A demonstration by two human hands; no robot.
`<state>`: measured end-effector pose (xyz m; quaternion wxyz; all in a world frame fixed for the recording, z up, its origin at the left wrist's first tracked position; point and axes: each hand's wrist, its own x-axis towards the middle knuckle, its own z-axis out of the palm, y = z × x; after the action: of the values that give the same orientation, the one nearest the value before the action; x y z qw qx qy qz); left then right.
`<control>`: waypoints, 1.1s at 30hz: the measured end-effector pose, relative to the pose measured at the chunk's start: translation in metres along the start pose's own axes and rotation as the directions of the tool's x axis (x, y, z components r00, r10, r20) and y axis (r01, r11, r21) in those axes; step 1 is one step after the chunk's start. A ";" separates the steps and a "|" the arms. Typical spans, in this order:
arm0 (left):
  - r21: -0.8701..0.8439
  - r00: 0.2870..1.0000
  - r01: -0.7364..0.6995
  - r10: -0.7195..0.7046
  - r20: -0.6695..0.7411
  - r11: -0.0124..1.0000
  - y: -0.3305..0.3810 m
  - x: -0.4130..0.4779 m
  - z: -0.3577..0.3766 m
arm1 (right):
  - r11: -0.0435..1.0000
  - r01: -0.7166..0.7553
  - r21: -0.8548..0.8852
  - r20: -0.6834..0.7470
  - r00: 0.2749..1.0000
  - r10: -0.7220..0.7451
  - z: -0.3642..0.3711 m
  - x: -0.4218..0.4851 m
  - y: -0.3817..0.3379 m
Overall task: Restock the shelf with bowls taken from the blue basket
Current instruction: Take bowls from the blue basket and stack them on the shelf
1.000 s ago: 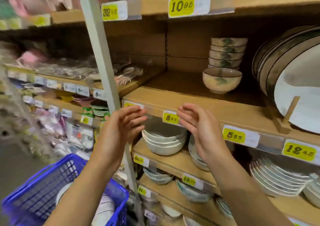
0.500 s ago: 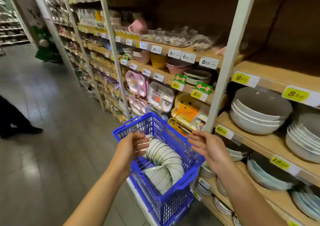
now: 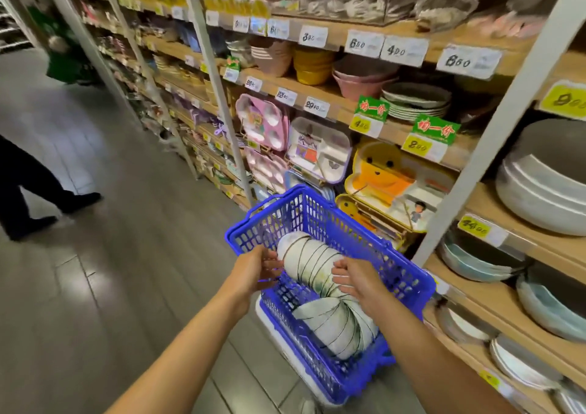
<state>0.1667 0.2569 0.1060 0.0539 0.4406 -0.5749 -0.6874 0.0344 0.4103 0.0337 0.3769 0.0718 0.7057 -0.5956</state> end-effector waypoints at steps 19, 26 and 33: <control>0.731 0.888 0.028 -0.353 0.295 0.682 -0.031 0.237 0.047 | 0.750 -0.241 -0.616 -0.237 0.965 0.116 0.037 0.087 0.065; 0.848 0.671 -0.483 -0.530 0.519 0.219 -0.075 0.276 0.061 | 0.594 -0.457 -0.662 -0.492 0.863 0.115 0.063 0.089 0.102; 0.924 0.597 -0.313 -0.711 0.371 0.220 -0.139 0.268 0.058 | 0.573 -0.583 -0.576 -0.687 0.725 0.047 0.085 0.102 0.125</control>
<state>0.0261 0.1904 -0.1588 -0.5785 0.1188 -0.7502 -0.2974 0.0697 0.3341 -0.1282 0.2310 0.2248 0.9412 -0.1015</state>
